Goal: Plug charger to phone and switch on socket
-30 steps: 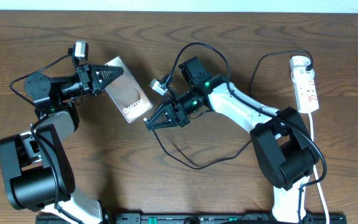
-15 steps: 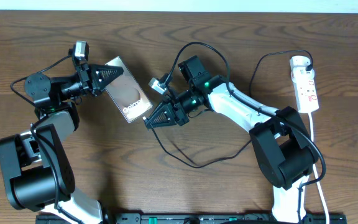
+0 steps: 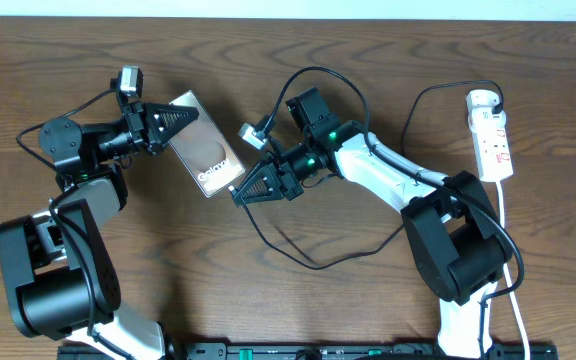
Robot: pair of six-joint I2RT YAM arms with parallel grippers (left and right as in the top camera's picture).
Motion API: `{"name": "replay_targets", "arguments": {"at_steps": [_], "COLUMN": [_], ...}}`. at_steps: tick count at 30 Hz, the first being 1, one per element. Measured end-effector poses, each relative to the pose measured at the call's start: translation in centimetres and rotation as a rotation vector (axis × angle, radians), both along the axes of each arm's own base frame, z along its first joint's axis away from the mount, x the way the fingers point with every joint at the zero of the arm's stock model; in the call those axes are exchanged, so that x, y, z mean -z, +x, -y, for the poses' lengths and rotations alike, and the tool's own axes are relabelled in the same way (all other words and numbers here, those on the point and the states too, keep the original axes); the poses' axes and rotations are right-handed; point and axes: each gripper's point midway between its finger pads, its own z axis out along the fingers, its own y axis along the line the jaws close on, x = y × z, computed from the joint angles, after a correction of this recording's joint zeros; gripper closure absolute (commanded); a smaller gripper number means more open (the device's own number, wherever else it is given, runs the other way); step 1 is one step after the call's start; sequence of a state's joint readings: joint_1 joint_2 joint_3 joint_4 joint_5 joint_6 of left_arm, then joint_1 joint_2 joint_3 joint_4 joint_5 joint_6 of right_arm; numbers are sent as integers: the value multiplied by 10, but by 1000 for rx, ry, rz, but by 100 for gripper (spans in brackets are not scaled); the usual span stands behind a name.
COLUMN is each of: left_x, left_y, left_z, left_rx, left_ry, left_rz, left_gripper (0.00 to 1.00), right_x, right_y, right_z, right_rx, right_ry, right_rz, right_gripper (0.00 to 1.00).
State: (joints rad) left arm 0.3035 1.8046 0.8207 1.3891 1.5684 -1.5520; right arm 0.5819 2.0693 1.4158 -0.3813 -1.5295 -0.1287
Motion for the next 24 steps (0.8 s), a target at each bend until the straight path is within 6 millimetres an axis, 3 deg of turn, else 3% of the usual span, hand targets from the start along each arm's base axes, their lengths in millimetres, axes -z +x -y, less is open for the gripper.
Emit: {"name": "replay_targets", "arguments": {"at_steps": [24], "left_x": [0], "left_y": [0], "left_z": [0], "left_rx": [-1], "left_ry": [-1], "left_rz": [0], "left_gripper": [93], "right_x": [3], "right_y": [4], "right_z": [-2], "right_rx": [22], "right_ry": [-64], "right_rz": [-55], "right_gripper": [99]}}
